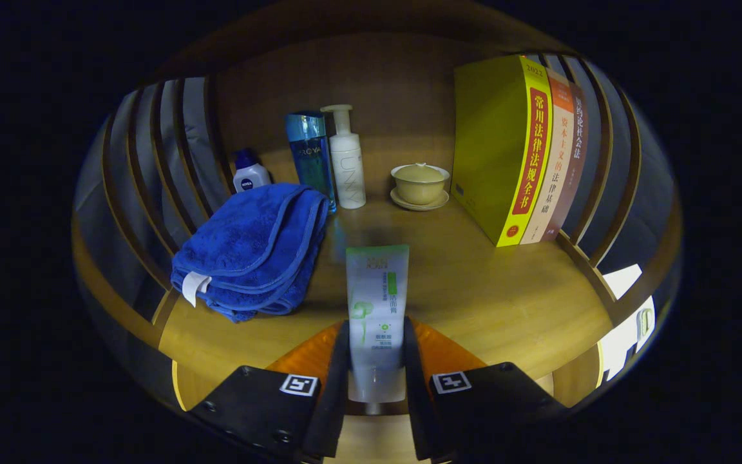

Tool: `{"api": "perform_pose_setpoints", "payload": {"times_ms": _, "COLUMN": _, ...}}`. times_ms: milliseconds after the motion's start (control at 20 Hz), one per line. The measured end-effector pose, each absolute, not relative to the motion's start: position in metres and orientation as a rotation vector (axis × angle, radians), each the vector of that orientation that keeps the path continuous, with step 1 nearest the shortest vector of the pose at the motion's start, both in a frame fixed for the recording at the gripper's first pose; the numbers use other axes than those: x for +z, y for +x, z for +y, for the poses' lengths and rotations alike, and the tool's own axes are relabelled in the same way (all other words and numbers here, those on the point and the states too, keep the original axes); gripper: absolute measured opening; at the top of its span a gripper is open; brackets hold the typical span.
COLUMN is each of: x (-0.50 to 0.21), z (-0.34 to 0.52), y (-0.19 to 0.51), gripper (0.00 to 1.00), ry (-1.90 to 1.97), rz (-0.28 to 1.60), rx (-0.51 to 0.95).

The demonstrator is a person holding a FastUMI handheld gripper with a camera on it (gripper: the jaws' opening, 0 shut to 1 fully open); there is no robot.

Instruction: Pull open the drawer, take out the items inside it, and place them on the countertop above the cabinet.

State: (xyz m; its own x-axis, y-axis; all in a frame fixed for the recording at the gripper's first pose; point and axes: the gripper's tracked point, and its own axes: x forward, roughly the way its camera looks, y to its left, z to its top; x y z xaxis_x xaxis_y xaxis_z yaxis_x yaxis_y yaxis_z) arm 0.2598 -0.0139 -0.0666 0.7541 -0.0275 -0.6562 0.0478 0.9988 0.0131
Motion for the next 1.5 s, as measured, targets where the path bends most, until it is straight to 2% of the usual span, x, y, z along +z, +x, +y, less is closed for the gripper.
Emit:
{"api": "perform_pose_setpoints", "payload": {"times_ms": 400, "x": -0.07, "z": -0.012, "y": 0.26, "gripper": 0.58, "ry": 0.051, "rz": 0.708, "rx": -0.037}}
{"api": "perform_pose_setpoints", "payload": {"times_ms": 500, "x": -0.068, "z": -0.012, "y": 0.257, "gripper": 0.66, "ry": 0.075, "rz": 0.704, "rx": -0.034}}
{"api": "perform_pose_setpoints", "payload": {"times_ms": 600, "x": -0.064, "z": -0.013, "y": 0.253, "gripper": 0.8, "ry": 0.085, "rz": 0.694, "rx": -0.029}}
{"api": "perform_pose_setpoints", "payload": {"times_ms": 800, "x": -0.048, "z": -0.009, "y": 0.242, "gripper": 0.99, "ry": 0.077, "rz": 0.652, "rx": -0.002}}
{"api": "perform_pose_setpoints", "payload": {"times_ms": 1100, "x": -0.012, "z": 0.001, "y": 0.208, "gripper": 0.99, "ry": 0.073, "rz": 0.581, "rx": 0.027}}
{"api": "perform_pose_setpoints", "payload": {"times_ms": 1500, "x": 0.022, "z": 0.02, "y": 0.126, "gripper": 0.99, "ry": 0.085, "rz": 0.465, "rx": 0.076}}
